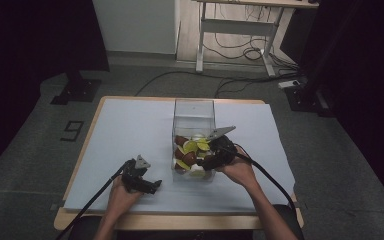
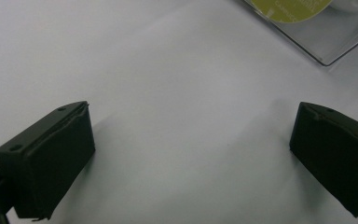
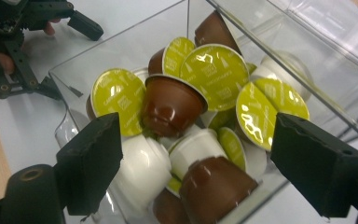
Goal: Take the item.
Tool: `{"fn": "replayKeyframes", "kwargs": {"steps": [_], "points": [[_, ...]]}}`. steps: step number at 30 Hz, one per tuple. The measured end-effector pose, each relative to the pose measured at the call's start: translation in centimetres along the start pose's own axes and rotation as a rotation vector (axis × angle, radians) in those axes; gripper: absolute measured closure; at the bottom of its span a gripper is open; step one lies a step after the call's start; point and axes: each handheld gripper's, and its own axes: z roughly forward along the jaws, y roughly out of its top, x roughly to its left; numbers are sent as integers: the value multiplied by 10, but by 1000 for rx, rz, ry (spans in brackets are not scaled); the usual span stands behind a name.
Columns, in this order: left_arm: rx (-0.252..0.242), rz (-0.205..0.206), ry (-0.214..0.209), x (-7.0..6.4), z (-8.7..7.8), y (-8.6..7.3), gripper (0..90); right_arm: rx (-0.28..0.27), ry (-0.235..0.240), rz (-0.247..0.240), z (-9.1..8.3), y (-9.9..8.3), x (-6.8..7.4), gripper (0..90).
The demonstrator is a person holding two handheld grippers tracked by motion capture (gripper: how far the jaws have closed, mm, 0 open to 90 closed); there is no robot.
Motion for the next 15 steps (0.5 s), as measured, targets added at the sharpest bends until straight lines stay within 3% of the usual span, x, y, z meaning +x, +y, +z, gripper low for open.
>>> {"fn": "replayKeyframes", "kwargs": {"steps": [15], "points": [[0, 0, 1, 0, 0, 0, 0, 35, 34, -52, 25, 13, 7, 216]]}}
